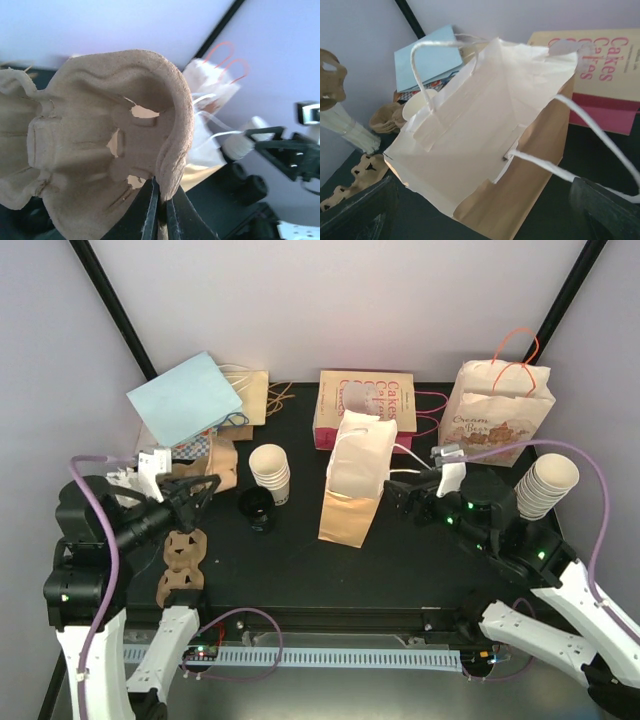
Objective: Pack the takeout coffee
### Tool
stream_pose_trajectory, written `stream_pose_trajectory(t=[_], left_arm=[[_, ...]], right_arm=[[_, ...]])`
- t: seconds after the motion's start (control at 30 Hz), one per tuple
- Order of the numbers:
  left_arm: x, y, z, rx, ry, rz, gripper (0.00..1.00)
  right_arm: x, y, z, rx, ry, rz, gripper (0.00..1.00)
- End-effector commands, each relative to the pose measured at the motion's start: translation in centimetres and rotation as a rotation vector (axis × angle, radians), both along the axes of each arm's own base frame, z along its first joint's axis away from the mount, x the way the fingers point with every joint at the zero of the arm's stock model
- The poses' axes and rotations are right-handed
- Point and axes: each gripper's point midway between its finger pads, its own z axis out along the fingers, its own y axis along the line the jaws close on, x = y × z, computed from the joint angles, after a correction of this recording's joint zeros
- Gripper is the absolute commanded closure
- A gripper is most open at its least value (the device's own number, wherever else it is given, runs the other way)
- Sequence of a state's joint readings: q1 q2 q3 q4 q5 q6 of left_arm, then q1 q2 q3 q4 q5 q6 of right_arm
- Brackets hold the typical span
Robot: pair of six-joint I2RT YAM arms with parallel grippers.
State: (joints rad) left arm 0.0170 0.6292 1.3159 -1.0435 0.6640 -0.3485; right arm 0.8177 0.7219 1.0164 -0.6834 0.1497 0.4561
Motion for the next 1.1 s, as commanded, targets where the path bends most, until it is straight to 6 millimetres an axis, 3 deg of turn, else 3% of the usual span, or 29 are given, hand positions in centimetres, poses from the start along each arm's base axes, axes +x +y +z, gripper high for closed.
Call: stream_pose_trajectory(t=[0.0, 0.17, 0.4, 0.43, 0.63, 0.77, 0.87, 1.07], left_arm=[[-1.5, -3.1, 6.6, -0.149, -0.194, -0.230, 0.98], [-2.3, -3.7, 11.1, -0.219, -0.351, -0.290, 0.98], [-0.4, -4.5, 16.9, -0.271, -0.449, -0.341, 0.98], [-0.9, -4.7, 18.6, -0.265, -0.486, -0.355, 0.98], [-0.2, -8.3, 22.7, -0.296, -0.548, -0.487, 0.98], [-0.2, -13.0, 23.1, -0.283, -0.536, -0.606, 0.98], [-1.3, -16.4, 22.9, -0.227, -0.546, -0.697, 0.98], [-3.6, -22.9, 19.0, -0.094, -0.534, -0.874, 0.99]], right_arm=[[0.0, -1.8, 3.1, -0.002, -0.071, -0.061, 0.04], [-0.3, -3.7, 3.3, -0.051, -0.072, -0.119, 0.04], [-0.8, -5.9, 2.4, -0.055, -0.059, -0.196, 0.04], [-0.9, -6.2, 2.5, -0.057, -0.061, -0.200, 0.03], [-0.6, -9.3, 2.2, -0.119, -0.062, -0.343, 0.03], [-0.5, -12.1, 1.6, -0.126, -0.046, -0.509, 0.00], [-0.9, -14.4, 1.7, -0.124, -0.044, -0.619, 0.00], [-2.2, -18.7, 4.1, -0.163, -0.099, -0.775, 0.00]])
